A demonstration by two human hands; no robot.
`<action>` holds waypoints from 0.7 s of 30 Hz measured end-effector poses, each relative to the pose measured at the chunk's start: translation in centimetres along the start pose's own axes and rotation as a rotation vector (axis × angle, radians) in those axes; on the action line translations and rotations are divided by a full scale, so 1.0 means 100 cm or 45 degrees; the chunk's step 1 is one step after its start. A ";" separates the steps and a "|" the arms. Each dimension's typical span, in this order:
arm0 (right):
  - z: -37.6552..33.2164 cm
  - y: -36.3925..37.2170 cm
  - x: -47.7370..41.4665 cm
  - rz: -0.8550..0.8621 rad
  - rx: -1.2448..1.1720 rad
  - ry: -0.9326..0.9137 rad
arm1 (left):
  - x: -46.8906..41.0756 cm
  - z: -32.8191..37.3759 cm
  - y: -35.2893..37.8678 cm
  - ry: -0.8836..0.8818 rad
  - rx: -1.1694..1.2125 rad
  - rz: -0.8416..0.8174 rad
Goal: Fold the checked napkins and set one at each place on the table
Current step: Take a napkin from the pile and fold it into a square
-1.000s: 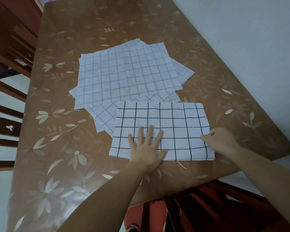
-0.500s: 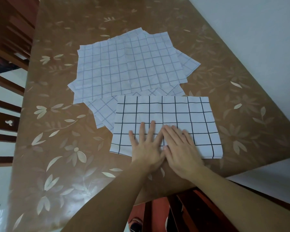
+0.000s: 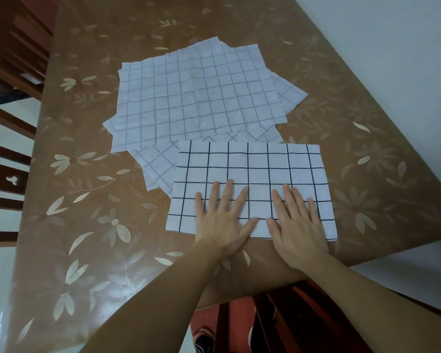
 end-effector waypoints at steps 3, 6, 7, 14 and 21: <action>0.013 0.000 0.008 -0.033 0.020 0.023 | 0.001 -0.019 0.000 -0.023 0.019 0.020; 0.024 -0.004 0.015 -0.087 -0.002 0.050 | 0.006 -0.042 0.002 -0.061 0.021 0.068; 0.028 -0.005 0.018 -0.108 0.000 0.067 | 0.008 -0.048 0.002 -0.069 0.011 0.079; -0.026 -0.017 0.003 -0.029 -0.020 0.053 | 0.013 -0.057 0.002 -0.076 0.011 0.079; -0.064 0.001 -0.013 -0.121 -0.027 -0.145 | 0.013 -0.057 0.002 -0.080 0.034 0.065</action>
Point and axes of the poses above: each hand's wrist, its own x-axis away from the middle knuckle, its own y-axis out of the palm, z = x × y, the point moved 1 cm from there along -x, towards the middle knuckle, and after that the axes turned 9 degrees about -y, right-handed, at the moved point
